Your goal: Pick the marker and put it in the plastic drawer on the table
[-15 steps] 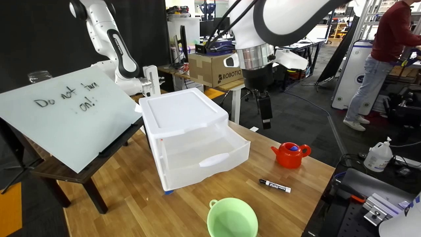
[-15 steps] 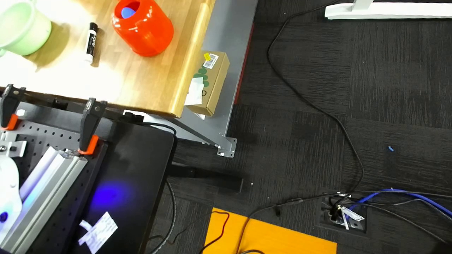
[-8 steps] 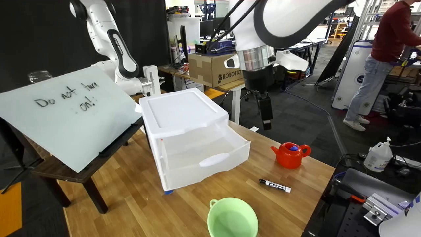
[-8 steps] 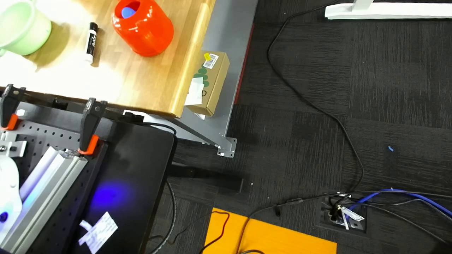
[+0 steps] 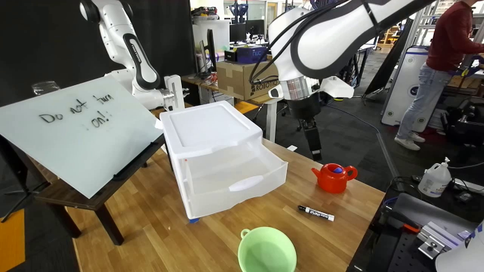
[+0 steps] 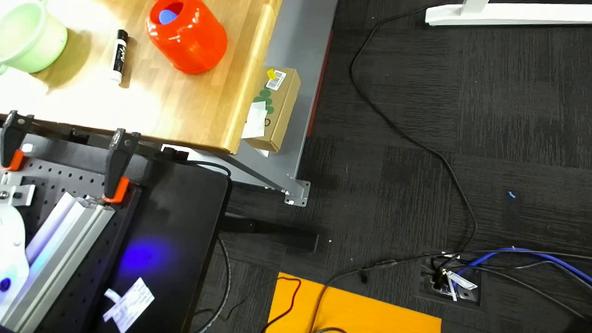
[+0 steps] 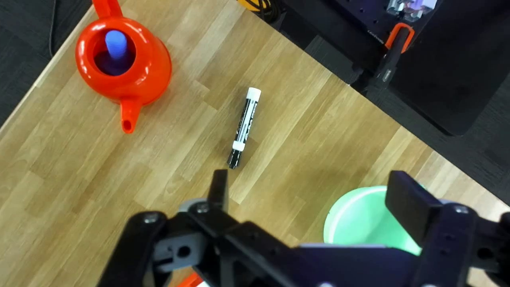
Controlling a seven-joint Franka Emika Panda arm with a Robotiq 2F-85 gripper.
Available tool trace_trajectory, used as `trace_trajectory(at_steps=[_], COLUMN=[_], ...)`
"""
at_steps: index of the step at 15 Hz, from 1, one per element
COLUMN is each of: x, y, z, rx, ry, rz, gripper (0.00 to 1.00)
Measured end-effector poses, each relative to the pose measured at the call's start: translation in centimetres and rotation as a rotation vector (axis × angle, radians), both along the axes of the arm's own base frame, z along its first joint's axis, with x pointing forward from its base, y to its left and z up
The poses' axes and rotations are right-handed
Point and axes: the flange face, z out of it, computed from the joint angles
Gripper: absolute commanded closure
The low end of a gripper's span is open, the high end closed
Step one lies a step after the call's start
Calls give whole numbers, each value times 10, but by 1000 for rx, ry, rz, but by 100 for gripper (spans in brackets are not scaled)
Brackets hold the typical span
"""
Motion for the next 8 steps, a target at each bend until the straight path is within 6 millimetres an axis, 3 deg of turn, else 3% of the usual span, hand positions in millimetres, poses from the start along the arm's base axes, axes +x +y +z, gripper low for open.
trace_trajectory(at_steps=[5,8], x=[3,6], y=[-7,-8], z=[-42,-52], rx=[-9,-12], ry=[89,109], rz=[-16,-19], gripper=[0,0])
